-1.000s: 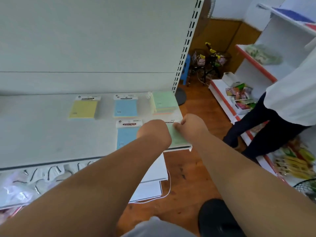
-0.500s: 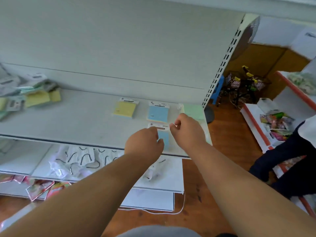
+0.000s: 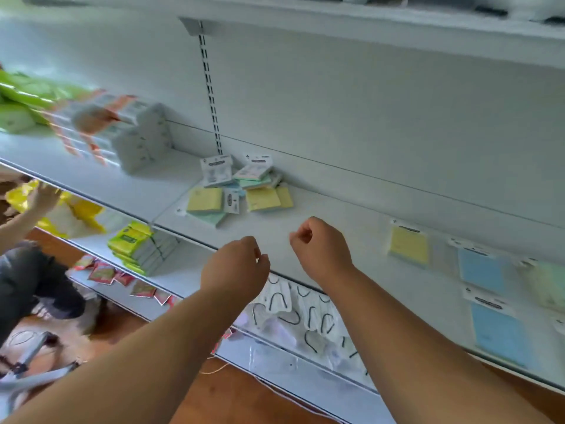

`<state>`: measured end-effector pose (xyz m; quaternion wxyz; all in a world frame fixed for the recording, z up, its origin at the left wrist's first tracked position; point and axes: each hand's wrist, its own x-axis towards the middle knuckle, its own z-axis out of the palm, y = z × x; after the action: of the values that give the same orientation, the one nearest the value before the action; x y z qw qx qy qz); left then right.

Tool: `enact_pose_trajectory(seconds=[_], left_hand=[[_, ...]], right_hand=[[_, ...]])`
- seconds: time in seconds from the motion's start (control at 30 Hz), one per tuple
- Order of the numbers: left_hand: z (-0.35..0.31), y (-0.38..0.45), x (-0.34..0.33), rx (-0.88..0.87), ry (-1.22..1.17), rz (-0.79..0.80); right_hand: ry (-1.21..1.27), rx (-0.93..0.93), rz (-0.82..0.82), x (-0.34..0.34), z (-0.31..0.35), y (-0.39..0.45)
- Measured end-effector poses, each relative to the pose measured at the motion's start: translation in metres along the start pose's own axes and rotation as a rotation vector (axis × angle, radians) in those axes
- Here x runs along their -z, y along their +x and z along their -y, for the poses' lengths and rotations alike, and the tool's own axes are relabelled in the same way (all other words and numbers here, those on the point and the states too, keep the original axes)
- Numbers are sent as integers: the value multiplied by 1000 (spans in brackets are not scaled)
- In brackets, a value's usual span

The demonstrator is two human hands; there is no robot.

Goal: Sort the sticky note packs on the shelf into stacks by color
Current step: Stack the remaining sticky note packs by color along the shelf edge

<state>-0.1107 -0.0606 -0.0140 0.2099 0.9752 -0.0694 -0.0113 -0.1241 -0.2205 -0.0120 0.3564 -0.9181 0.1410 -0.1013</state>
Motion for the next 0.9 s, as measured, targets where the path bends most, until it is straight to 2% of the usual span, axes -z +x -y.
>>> enact_pose_trajectory(seconds=[0.2, 0.3, 0.43, 0.47, 0.57, 0.7, 0.83, 0.9], left_hand=[[49, 57, 21, 77, -86, -35], [65, 89, 24, 200, -156, -82], [95, 120, 30, 319, -166, -1], [103, 128, 31, 340, -215, 35], [122, 148, 34, 448, -559, 102], [136, 168, 42, 441, -673, 35], [137, 176, 49, 424, -956, 218], [130, 168, 48, 387, -1051, 247]], right_hand=[[55, -16, 106, -46, 43, 57], [91, 9, 210, -73, 63, 90], [146, -59, 333, -101, 88, 121], [129, -72, 366, -109, 93, 123], [10, -73, 426, -134, 104, 125], [-53, -87, 307, -153, 113, 125], [139, -198, 86, -154, 117, 104], [145, -293, -61, -149, 114, 90]])
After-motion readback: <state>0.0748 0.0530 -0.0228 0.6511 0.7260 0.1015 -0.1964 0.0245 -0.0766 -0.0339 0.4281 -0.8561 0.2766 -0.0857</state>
